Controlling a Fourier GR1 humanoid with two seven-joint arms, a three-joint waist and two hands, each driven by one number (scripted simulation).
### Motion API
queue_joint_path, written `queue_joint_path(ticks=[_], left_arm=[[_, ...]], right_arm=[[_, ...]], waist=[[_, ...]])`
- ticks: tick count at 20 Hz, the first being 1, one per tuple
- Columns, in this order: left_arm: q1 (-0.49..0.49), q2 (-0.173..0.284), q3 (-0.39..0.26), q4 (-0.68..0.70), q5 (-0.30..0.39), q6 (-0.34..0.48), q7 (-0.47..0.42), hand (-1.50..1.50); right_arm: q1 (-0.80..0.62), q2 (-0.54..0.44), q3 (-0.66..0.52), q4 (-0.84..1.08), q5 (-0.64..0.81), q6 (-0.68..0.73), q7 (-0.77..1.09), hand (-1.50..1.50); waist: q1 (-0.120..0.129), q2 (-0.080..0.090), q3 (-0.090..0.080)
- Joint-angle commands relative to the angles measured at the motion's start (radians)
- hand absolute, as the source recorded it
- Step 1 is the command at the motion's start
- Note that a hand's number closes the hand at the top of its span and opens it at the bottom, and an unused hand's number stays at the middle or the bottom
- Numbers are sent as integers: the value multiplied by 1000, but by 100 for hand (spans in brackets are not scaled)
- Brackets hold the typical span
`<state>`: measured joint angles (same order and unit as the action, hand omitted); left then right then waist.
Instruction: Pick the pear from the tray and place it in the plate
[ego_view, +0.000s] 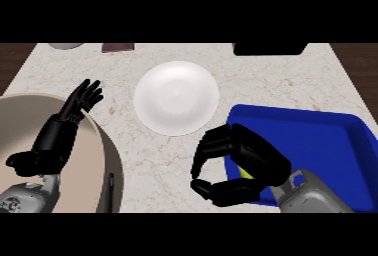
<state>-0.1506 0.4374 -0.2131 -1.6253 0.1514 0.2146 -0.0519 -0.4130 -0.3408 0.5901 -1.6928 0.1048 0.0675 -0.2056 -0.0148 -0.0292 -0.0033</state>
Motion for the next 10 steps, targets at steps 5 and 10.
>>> queue_joint_path(ticks=[5, 10], left_arm=[[-60, 45, 94, 40, 88, -72, 42, 0], [-82, 48, 129, 66, 99, -114, 67, 0]], right_arm=[[389, 119, 178, 100, 43, -189, -535, -150], [475, -8, 73, -1, 3, -163, -731, -150]], waist=[[5, 35, 7], [5, 28, 4]])
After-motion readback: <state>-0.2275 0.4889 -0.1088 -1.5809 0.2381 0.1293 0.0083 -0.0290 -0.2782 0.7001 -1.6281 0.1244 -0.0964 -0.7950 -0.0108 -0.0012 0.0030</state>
